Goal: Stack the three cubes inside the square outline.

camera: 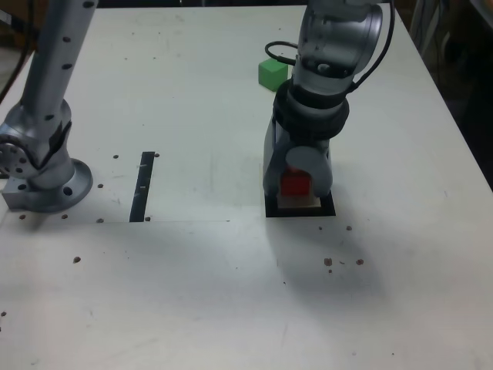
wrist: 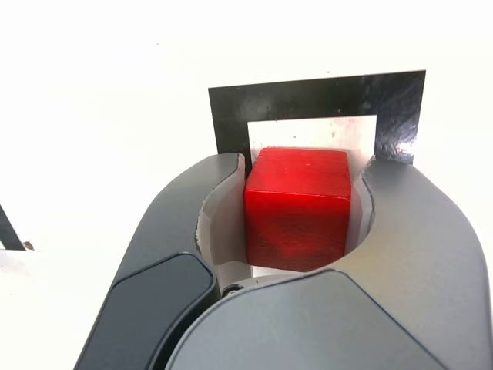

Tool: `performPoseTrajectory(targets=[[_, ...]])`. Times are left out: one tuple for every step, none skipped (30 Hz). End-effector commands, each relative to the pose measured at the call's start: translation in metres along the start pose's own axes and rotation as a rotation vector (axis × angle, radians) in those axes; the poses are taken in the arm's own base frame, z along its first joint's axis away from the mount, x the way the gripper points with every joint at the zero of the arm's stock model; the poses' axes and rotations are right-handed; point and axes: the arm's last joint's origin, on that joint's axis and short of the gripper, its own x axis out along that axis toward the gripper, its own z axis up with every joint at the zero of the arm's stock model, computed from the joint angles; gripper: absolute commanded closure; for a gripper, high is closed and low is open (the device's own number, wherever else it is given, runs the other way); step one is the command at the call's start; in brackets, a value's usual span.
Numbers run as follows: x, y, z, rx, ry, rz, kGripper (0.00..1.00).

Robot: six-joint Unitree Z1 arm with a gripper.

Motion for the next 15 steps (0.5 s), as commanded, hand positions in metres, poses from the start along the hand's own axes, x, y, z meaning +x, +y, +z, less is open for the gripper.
performPoseTrajectory(targets=[[-0.003, 0.001, 0.000, 0.016, 0.001, -0.009, 0.47], [-0.003, 0.000, 0.000, 0.023, 0.004, -0.014, 0.36], [-0.003, 0.000, 0.000, 0.029, 0.010, -0.020, 0.25], [-0.003, 0.000, -0.001, 0.033, 0.017, -0.026, 0.16], [-0.001, -0.001, -0.001, 0.035, 0.026, -0.033, 0.09], [0.001, -0.001, -0.002, 0.033, 0.036, -0.041, 0.05], [0.002, -0.002, -0.002, 0.030, 0.045, -0.050, 0.02], [0.003, -0.003, -0.002, 0.027, 0.051, -0.058, 0.01], [0.004, -0.003, -0.002, 0.023, 0.053, -0.065, 0.01], [0.004, -0.003, -0.002, 0.020, 0.052, -0.069, 0.01], [0.002, -0.003, -0.002, 0.017, 0.048, -0.072, 0.01], [-0.001, -0.003, -0.002, 0.016, 0.039, -0.071, 0.01], [-0.004, -0.002, -0.003, 0.015, 0.030, -0.066, 0.01], [-0.008, -0.001, -0.005, 0.015, 0.024, -0.059, 0.01], [-0.013, 0.001, -0.008, 0.014, 0.018, -0.050, 0.01]])
